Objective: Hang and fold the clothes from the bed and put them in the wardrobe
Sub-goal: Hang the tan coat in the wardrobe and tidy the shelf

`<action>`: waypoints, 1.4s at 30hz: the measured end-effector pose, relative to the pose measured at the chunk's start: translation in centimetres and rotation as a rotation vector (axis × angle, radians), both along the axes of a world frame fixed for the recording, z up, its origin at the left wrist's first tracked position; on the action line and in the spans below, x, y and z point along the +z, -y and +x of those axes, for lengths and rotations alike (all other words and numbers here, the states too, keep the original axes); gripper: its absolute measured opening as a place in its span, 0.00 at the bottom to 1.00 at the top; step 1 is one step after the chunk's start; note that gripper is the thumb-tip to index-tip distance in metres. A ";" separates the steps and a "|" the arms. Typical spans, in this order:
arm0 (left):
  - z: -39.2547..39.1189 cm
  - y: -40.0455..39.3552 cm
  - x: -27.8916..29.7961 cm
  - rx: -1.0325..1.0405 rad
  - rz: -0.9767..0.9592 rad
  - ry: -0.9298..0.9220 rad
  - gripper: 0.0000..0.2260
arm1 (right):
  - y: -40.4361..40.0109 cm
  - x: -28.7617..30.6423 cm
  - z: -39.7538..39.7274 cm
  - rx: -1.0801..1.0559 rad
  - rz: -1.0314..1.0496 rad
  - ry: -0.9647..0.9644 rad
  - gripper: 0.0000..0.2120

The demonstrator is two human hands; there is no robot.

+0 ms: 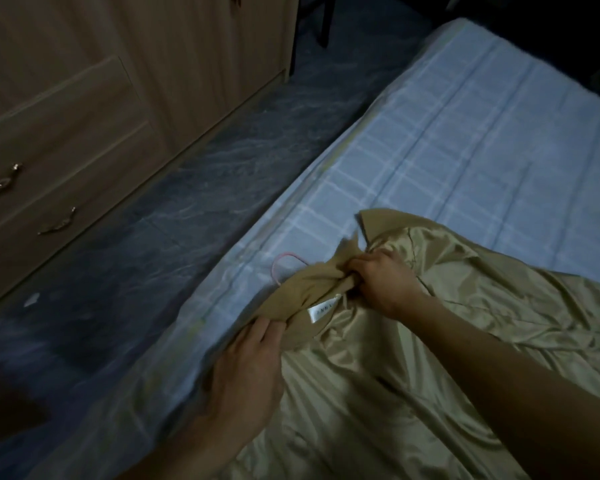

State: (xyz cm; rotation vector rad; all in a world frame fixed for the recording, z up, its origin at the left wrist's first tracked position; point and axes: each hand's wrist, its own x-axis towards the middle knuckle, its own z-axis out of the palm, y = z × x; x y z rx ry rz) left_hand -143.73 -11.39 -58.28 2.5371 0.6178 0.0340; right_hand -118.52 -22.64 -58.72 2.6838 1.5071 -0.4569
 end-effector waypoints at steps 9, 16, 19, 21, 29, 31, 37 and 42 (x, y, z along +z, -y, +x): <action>0.6 1.7 9.5 -0.088 -0.002 0.285 0.16 | 7.9 9.9 -1.4 -0.258 0.196 -0.218 0.06; 0.7 3.3 20.3 -0.149 0.121 0.519 0.17 | 13.6 23.4 -3.3 -0.239 0.370 -0.226 0.18; 0.1 3.8 25.4 -0.225 0.163 0.590 0.17 | 16.4 28.7 -5.2 -0.284 0.519 -0.167 0.23; -0.4 4.1 29.2 -0.257 0.192 0.630 0.17 | 18.1 32.0 -6.8 -0.264 0.570 -0.072 0.19; -3.9 5.4 46.7 -0.313 0.362 0.826 0.16 | 22.5 46.0 -15.0 -0.307 0.868 0.278 0.01; -5.9 6.6 51.1 -0.296 0.408 0.887 0.14 | 23.7 50.0 -17.7 -0.331 0.924 0.327 0.04; -12.7 8.1 62.2 -0.227 0.526 1.070 0.15 | 24.8 59.6 -25.8 -0.304 1.074 0.423 0.04; -19.2 7.3 68.4 -0.226 0.592 1.195 0.13 | 24.1 65.1 -33.7 -0.239 1.135 0.469 0.08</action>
